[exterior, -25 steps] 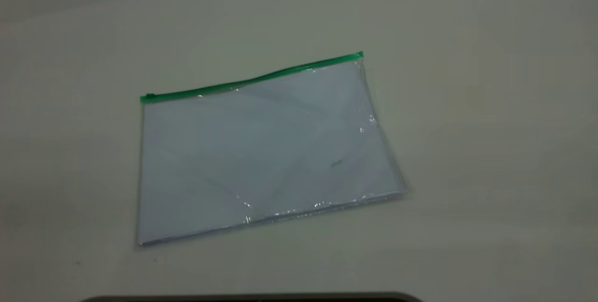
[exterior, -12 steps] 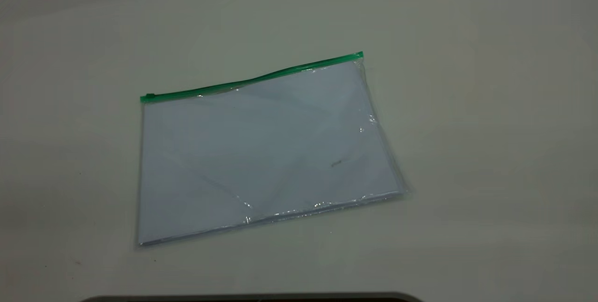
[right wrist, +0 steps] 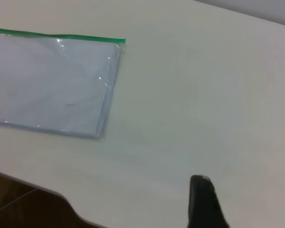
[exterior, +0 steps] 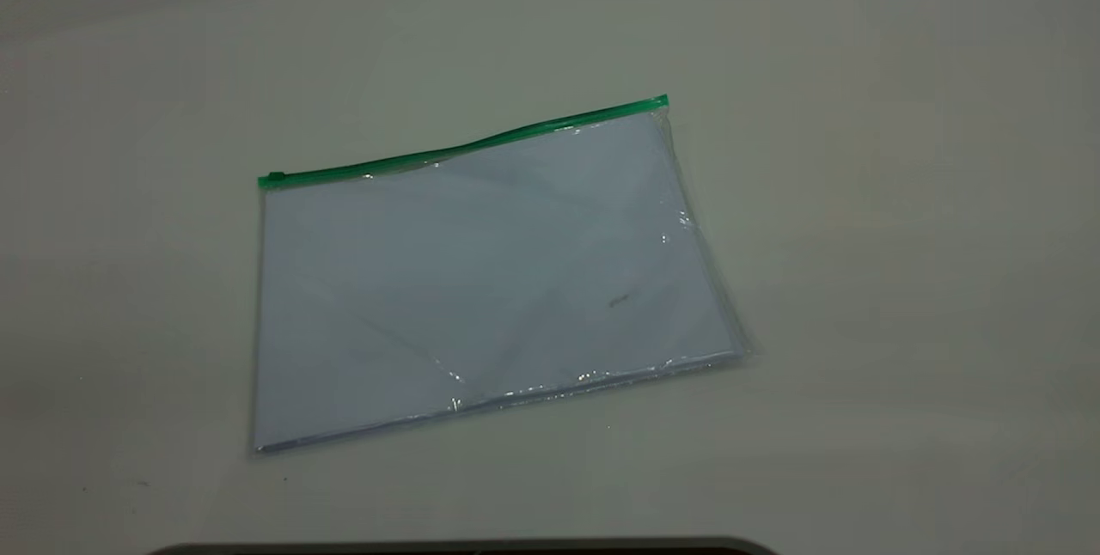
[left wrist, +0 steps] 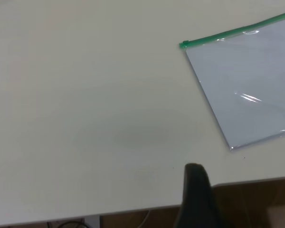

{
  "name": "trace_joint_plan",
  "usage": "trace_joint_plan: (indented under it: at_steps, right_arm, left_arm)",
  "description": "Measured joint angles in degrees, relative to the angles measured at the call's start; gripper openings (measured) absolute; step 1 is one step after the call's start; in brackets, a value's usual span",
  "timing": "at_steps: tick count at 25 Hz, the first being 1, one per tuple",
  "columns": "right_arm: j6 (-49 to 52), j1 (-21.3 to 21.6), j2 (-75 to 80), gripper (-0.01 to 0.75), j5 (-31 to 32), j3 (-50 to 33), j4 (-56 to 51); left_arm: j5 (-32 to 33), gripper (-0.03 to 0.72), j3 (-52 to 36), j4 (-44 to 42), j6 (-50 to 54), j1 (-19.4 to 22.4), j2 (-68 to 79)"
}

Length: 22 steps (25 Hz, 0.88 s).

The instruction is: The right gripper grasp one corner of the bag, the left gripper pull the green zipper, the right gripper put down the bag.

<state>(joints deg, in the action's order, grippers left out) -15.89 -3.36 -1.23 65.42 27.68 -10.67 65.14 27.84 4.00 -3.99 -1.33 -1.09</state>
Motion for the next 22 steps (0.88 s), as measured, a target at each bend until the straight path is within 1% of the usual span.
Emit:
trace_joint_plan:
  at_steps: [4,9,13,22]
  right_arm:
    - [1.3,0.6,0.0,0.475,0.0,0.0,1.6]
    - [7.8,0.7,0.0,0.475,-0.3,0.0,7.6]
    - [11.0,0.7,0.0,0.475,-0.4,0.0,9.9]
    - [11.6,0.7,0.0,0.475,-0.4,0.0,10.0]
  left_arm:
    - [0.0,0.568,0.0,0.0,0.1,0.0,0.0]
    - [0.0,0.568,0.0,0.0,0.1,0.0,0.0]
    - [0.0,0.568,0.0,0.0,0.1,0.0,0.0]
    - [0.0,0.568,0.0,0.0,0.1,0.0,0.0]
